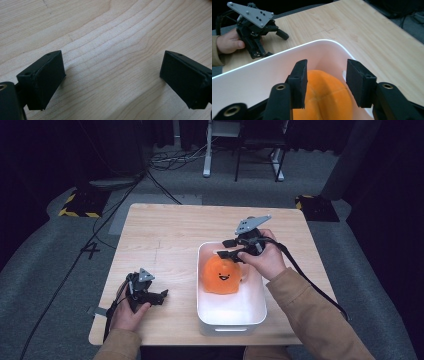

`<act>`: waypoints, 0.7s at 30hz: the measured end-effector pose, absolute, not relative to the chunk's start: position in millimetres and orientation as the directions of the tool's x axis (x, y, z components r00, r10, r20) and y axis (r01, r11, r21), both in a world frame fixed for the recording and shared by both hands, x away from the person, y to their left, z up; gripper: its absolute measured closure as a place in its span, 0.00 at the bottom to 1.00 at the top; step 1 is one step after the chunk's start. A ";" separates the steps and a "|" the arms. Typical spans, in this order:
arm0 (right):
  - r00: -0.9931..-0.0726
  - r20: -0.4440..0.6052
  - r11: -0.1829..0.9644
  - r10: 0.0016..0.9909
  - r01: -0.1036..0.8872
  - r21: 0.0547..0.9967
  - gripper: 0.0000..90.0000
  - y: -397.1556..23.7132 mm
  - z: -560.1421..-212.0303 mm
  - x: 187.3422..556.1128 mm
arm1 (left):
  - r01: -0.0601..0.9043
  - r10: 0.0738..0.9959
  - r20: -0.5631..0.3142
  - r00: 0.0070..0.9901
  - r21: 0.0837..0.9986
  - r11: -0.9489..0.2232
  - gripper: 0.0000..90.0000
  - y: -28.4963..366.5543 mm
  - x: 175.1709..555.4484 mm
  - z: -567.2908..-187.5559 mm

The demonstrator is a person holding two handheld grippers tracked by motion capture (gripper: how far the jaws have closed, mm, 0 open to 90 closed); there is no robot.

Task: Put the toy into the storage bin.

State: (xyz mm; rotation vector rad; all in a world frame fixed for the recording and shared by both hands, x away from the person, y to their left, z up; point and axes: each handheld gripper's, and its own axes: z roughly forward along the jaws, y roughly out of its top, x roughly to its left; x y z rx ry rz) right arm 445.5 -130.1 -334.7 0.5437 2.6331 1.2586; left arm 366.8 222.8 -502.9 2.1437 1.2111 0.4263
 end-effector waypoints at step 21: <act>-0.825 -0.037 0.472 0.564 0.285 0.834 0.41 -205.7 -309.5 435.3 | 0.646 0.851 -0.026 0.524 0.663 -0.378 0.07 222.8 366.9 -502.8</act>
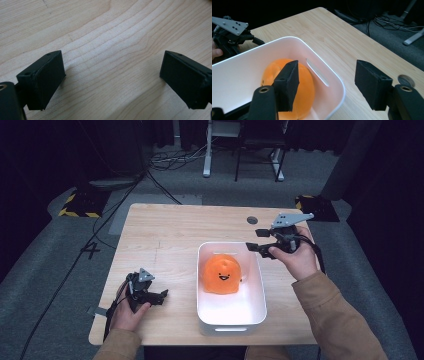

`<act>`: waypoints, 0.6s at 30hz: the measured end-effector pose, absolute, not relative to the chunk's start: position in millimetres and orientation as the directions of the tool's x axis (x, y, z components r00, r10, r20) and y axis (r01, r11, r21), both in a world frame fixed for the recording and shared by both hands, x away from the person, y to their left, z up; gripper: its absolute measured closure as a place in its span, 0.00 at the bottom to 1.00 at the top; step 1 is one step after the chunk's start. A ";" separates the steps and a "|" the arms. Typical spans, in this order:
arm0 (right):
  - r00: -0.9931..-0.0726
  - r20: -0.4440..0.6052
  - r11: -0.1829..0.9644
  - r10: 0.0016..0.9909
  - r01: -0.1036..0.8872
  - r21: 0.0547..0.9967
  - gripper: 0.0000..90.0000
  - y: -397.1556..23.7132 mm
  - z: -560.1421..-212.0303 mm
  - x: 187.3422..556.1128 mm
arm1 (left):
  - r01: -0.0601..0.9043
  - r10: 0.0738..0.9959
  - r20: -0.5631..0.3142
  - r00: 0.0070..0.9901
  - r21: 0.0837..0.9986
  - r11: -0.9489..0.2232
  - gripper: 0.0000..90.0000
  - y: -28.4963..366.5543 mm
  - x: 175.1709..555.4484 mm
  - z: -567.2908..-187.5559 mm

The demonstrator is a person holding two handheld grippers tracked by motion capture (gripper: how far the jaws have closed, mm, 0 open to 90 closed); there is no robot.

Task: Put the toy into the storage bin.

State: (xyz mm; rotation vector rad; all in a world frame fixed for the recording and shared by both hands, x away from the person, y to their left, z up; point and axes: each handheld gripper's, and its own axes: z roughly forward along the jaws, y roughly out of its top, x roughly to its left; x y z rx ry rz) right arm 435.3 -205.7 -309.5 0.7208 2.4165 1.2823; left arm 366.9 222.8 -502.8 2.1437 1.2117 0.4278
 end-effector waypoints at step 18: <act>-0.738 -0.066 0.484 0.672 0.369 0.794 0.27 -261.6 -322.5 432.9 | 0.643 0.853 -0.020 0.522 0.666 -0.378 0.07 222.9 367.3 -502.8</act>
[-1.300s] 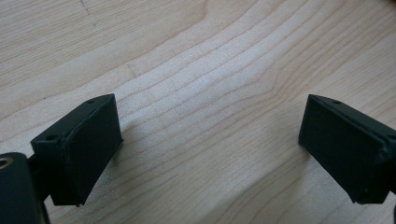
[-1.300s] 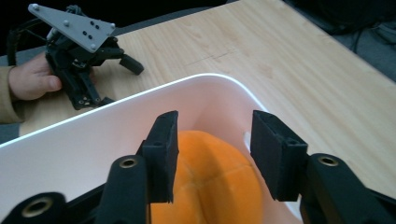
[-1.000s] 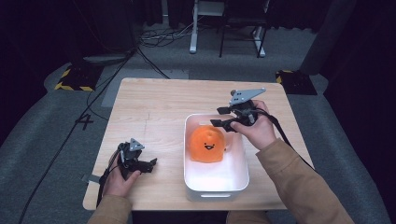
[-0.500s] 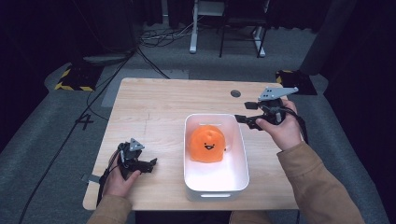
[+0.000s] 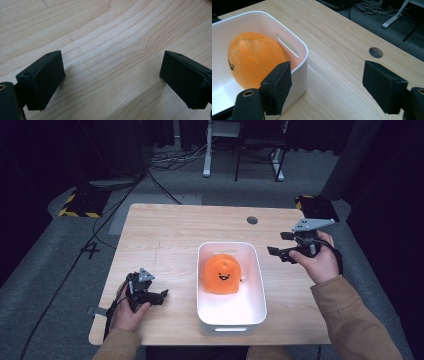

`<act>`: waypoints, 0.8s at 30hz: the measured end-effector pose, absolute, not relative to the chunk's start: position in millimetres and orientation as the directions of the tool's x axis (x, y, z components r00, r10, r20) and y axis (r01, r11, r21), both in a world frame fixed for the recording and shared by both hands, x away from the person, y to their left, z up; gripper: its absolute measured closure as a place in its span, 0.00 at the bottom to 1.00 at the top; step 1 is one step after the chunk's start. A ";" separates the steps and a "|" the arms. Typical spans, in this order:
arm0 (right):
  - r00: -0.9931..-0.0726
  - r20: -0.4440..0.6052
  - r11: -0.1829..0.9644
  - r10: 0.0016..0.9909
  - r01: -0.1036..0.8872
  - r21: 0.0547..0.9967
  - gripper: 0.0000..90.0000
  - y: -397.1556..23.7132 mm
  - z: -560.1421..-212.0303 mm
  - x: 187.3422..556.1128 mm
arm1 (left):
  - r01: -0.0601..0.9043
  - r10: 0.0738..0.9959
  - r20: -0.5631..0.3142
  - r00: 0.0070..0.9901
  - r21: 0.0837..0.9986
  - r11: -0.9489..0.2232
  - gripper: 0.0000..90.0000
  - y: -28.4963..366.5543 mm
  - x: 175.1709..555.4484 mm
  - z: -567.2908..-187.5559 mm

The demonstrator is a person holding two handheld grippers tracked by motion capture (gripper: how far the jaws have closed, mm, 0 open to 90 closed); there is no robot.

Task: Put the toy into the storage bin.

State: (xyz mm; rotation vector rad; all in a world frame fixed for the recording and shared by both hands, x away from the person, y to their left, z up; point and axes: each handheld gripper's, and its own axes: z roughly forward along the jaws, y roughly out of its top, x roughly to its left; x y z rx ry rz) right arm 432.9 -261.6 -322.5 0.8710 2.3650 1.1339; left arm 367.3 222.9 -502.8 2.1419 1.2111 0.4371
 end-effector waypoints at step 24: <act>-0.652 -0.024 0.471 0.758 0.522 0.711 0.24 -323.3 -387.4 429.0 | 0.643 0.852 -0.020 0.522 0.666 -0.379 0.07 223.0 367.3 -502.8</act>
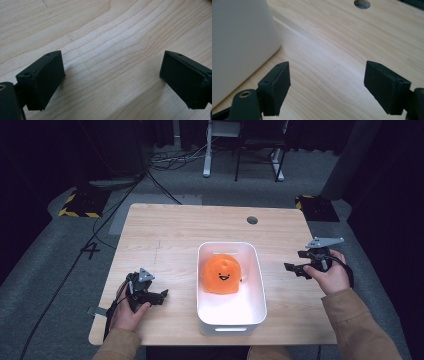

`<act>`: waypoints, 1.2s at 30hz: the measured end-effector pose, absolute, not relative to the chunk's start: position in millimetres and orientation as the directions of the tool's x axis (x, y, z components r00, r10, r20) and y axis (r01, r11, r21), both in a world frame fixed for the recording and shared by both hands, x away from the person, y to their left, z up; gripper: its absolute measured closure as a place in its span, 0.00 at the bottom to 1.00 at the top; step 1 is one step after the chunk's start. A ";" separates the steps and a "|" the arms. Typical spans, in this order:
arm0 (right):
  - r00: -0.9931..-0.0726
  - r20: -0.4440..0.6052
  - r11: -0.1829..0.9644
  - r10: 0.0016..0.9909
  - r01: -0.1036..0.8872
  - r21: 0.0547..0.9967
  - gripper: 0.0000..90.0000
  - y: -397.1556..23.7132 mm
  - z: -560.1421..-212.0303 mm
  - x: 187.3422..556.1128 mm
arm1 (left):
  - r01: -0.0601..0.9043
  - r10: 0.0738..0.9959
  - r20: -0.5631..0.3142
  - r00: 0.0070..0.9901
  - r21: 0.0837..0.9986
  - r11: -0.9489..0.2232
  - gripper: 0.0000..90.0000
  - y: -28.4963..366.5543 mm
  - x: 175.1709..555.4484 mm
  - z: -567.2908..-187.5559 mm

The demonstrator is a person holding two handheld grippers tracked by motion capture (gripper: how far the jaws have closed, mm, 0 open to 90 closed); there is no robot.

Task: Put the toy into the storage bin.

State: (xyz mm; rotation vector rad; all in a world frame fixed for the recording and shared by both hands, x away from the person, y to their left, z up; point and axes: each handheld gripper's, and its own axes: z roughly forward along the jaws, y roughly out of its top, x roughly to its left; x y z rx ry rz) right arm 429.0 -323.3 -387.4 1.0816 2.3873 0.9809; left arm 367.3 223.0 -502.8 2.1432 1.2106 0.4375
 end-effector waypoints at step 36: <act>-0.648 -0.014 0.442 0.761 0.504 0.742 0.17 -357.3 -503.4 424.6 | 0.643 0.853 -0.021 0.522 0.666 -0.377 0.07 222.9 367.2 -502.8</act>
